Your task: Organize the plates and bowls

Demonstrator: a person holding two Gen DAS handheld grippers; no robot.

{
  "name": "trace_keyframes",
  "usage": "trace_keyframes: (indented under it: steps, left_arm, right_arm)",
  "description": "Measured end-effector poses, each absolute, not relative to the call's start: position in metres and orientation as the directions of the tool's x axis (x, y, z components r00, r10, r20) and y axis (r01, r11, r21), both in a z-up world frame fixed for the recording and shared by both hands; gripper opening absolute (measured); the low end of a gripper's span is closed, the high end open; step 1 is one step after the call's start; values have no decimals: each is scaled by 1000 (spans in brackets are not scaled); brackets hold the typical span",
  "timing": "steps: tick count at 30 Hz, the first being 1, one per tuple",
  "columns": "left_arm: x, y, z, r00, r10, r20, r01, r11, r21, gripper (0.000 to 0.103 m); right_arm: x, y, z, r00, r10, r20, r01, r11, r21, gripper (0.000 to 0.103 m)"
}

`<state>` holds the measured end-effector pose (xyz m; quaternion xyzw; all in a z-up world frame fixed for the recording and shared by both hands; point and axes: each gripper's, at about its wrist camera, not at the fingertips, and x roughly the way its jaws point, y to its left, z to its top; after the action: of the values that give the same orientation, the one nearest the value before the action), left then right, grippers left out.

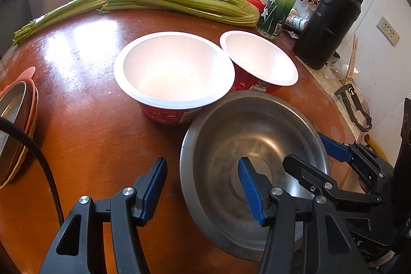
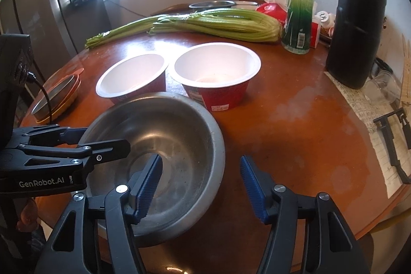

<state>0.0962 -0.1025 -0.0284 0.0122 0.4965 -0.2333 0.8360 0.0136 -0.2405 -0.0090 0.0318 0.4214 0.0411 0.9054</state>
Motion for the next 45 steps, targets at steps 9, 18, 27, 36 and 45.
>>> trace_keyframes:
  steps: [9,18,27,36,45]
  left_arm:
    - [99,-111,-34,390,-388,-835,430,879,-207,57]
    - [95,-109,-33,372,-415,-830,442,866,-234,52]
    - [88,-101,-31,393,-400,-828,433,875,-218,52]
    - [74,-72,-22,419,-385,-822,400,891,-214,52]
    - [62,-35,-20,456,-338,-824,348,919,-184,54]
  right_arm:
    - [15,-238,-12,634,110,-765,-65,994,89,59]
    - [9,-231,-7,646,125,-753,-94,992,84,50]
    - [3,-221,-5,643,140,-753,-115,990,86,47]
    - [-6,-194,6,643,187,-742,-191,978,81,47]
    - [-1,-157,5,612,244,-752,-273,958,89,47]
